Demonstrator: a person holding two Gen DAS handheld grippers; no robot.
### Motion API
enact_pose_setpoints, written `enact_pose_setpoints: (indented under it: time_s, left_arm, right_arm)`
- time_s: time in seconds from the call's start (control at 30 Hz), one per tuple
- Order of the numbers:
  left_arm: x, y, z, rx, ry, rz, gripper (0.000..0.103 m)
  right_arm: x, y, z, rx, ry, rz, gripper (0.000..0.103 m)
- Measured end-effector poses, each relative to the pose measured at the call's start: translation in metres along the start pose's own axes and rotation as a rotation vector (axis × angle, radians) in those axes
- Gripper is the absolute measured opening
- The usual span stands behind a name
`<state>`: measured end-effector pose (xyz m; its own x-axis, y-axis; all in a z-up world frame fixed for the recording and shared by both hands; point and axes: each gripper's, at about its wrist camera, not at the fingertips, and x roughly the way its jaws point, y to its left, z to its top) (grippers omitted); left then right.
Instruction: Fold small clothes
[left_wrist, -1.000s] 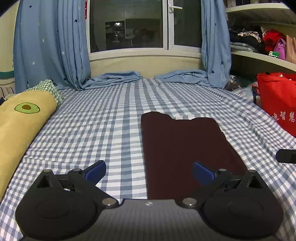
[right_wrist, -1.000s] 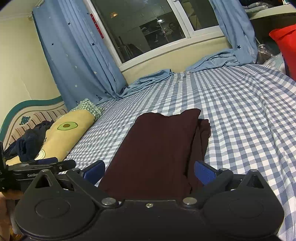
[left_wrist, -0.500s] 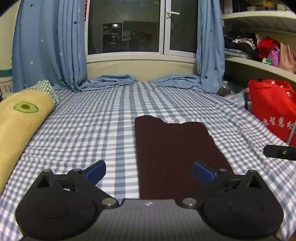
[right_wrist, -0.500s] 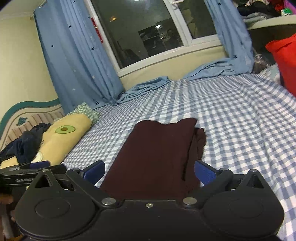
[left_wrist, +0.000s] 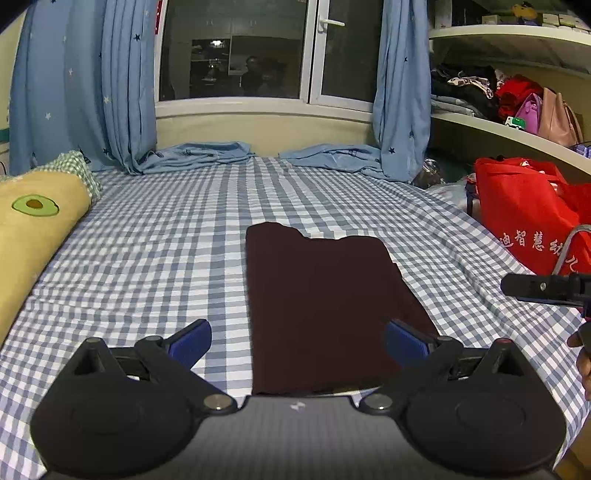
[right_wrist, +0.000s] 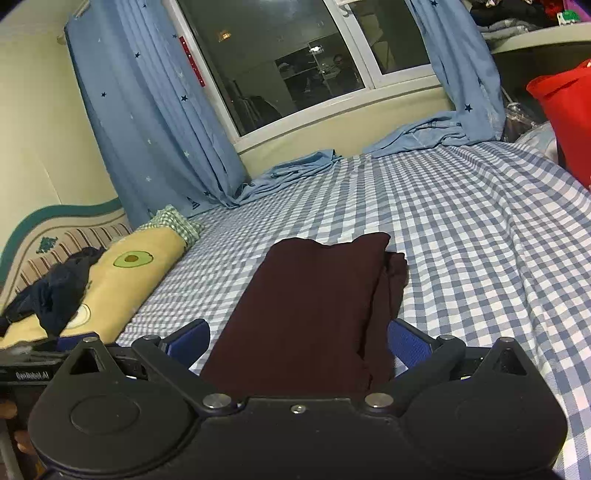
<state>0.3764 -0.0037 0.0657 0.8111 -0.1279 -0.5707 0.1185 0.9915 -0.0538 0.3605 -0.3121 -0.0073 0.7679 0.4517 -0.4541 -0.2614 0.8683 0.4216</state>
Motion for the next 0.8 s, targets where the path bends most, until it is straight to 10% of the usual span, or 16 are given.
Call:
enact_pose_setpoints:
  time_s: [0.43,0.8]
  left_arm:
    - [0.066,0.016,-0.009,-0.040,0.081,-0.007,0.102]
    - [0.160,0.106,-0.030,-0.394,0.219,-0.297,0.102]
  right_arm:
    - [0.048,-0.024,0.014,0.031,0.051,0.005,0.102]
    - [0.115,-0.078,0.017,0.131,0.185,0.074,0.102]
